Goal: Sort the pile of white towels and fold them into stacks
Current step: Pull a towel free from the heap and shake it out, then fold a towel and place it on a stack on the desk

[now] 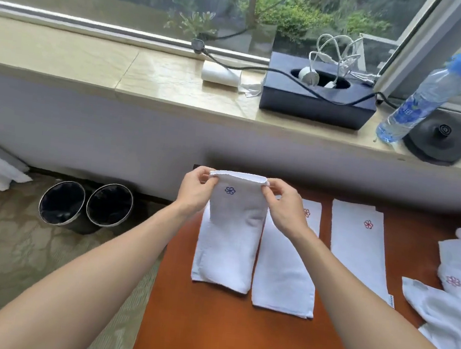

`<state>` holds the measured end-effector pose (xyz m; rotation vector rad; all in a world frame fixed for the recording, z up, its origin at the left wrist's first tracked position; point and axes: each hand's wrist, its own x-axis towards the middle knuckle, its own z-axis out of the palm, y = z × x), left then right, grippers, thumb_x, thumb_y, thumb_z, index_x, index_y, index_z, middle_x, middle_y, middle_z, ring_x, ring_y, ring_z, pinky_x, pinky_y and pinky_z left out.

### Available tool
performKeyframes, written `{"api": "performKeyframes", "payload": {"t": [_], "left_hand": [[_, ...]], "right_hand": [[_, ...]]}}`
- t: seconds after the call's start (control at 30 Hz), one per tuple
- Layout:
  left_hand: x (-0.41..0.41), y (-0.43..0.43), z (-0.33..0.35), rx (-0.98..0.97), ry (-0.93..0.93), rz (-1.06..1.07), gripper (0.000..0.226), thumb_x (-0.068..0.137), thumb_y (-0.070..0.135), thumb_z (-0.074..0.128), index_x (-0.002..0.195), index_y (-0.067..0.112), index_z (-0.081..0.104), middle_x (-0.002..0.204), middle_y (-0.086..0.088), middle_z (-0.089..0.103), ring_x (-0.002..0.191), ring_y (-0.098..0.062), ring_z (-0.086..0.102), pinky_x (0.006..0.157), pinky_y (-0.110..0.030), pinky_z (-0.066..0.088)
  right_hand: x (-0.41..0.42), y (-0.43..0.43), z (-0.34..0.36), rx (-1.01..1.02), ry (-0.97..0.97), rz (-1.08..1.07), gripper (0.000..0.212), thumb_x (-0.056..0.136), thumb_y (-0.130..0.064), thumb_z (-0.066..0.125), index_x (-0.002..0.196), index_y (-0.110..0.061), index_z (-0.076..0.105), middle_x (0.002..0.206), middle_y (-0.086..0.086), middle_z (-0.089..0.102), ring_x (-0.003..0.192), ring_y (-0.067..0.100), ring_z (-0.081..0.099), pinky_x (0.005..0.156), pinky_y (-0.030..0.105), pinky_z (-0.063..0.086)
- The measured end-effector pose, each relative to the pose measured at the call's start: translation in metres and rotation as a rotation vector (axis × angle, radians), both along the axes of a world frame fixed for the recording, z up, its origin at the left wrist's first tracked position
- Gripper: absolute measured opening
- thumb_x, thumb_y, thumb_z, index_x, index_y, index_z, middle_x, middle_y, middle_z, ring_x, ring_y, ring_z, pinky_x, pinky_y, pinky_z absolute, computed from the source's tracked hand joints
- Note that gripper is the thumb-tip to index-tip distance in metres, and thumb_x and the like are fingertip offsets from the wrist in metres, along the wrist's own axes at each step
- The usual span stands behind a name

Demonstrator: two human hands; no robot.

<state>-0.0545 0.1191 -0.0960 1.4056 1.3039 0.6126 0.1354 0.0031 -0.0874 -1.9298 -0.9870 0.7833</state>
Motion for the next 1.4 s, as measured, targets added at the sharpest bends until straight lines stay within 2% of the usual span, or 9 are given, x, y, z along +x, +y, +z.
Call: {"api": "performKeyframes", "payload": {"t": [0.23, 0.33, 0.43, 0.7, 0.8, 0.93, 1.03, 1.2, 1.4], "left_hand": [[0.029, 0.049, -0.069, -0.045, 0.027, -0.054, 0.01, 0.1, 0.022, 0.063, 0.107, 0.022, 0.07, 0.102, 0.005, 0.072, 0.097, -0.015, 0.067, 0.086, -0.028, 0.053], [0.035, 0.055, -0.09, -0.133, 0.075, -0.094, 0.038, 0.098, 0.023, 0.062, 0.135, 0.021, 0.054, 0.106, 0.007, 0.063, 0.099, -0.012, 0.063, 0.078, -0.023, 0.049], [0.033, 0.042, -0.106, -0.173, 0.136, -0.136, 0.058, 0.098, 0.024, 0.063, 0.15, 0.021, 0.037, 0.114, 0.004, 0.057, 0.103, -0.009, 0.058, 0.086, -0.024, 0.044], [-0.008, -0.021, -0.113, 0.0, 0.232, -0.339, 0.043, 0.094, 0.017, 0.061, 0.134, 0.028, 0.05, 0.129, 0.003, 0.059, 0.116, -0.019, 0.055, 0.098, -0.037, 0.045], [-0.016, -0.046, -0.115, 0.053, 0.23, -0.415, 0.043, 0.094, 0.013, 0.06, 0.136, 0.021, 0.053, 0.138, 0.004, 0.057, 0.13, -0.014, 0.052, 0.109, -0.034, 0.04], [-0.021, -0.051, -0.113, 0.127, 0.227, -0.389, 0.047, 0.095, -0.001, 0.053, 0.141, 0.01, 0.054, 0.141, -0.003, 0.056, 0.132, -0.017, 0.051, 0.112, -0.025, 0.034], [-0.027, -0.059, -0.11, 0.202, 0.173, -0.296, 0.047, 0.094, -0.007, 0.049, 0.137, 0.008, 0.057, 0.127, -0.003, 0.058, 0.121, -0.014, 0.054, 0.105, -0.019, 0.037], [-0.048, -0.084, -0.116, 0.018, 0.251, -0.282, 0.052, 0.098, 0.004, 0.047, 0.148, 0.019, 0.045, 0.129, 0.001, 0.046, 0.116, -0.011, 0.052, 0.095, -0.017, 0.033], [-0.063, -0.085, -0.109, -0.085, 0.266, -0.443, 0.064, 0.098, 0.021, 0.054, 0.155, 0.037, 0.029, 0.132, 0.008, 0.032, 0.107, -0.004, 0.053, 0.09, -0.031, 0.043]], "right_hand": [[0.025, 0.043, -0.067, -0.119, 0.082, -0.059, 0.019, 0.104, -0.028, 0.058, 0.117, -0.019, 0.068, 0.105, -0.01, 0.072, 0.097, 0.004, 0.066, 0.075, 0.014, 0.047], [0.019, 0.041, -0.088, -0.19, 0.21, -0.067, 0.024, 0.102, -0.026, 0.058, 0.125, -0.022, 0.059, 0.109, -0.007, 0.071, 0.094, 0.007, 0.07, 0.077, 0.02, 0.055], [0.009, 0.019, -0.103, -0.239, 0.248, -0.064, 0.034, 0.1, -0.024, 0.058, 0.132, -0.031, 0.051, 0.107, -0.011, 0.069, 0.084, -0.002, 0.07, 0.064, 0.011, 0.052], [-0.02, -0.02, -0.113, -0.225, 0.091, 0.087, 0.082, 0.102, -0.026, 0.056, 0.158, -0.057, 0.005, 0.142, -0.017, 0.048, 0.115, -0.001, 0.056, 0.093, 0.018, 0.048], [-0.028, -0.037, -0.115, -0.257, 0.002, 0.137, 0.078, 0.101, -0.021, 0.053, 0.161, -0.049, 0.013, 0.143, -0.014, 0.04, 0.116, -0.004, 0.048, 0.092, 0.009, 0.038], [-0.034, -0.036, -0.113, -0.17, -0.058, 0.149, 0.06, 0.101, -0.003, 0.047, 0.157, -0.021, 0.041, 0.149, -0.006, 0.045, 0.129, -0.004, 0.038, 0.116, 0.019, 0.034], [-0.042, -0.035, -0.114, -0.161, -0.061, 0.138, 0.055, 0.101, 0.001, 0.045, 0.154, -0.014, 0.047, 0.152, 0.0, 0.047, 0.138, 0.007, 0.042, 0.11, 0.002, 0.023], [-0.055, -0.044, -0.119, -0.225, 0.005, 0.144, 0.055, 0.102, -0.003, 0.047, 0.156, -0.015, 0.043, 0.157, -0.001, 0.04, 0.144, 0.011, 0.038, 0.106, 0.0, 0.019], [-0.061, -0.055, -0.113, -0.279, 0.078, 0.14, 0.064, 0.097, -0.018, 0.059, 0.156, -0.033, 0.039, 0.148, -0.013, 0.027, 0.123, -0.004, 0.04, 0.089, -0.005, 0.029]]}}
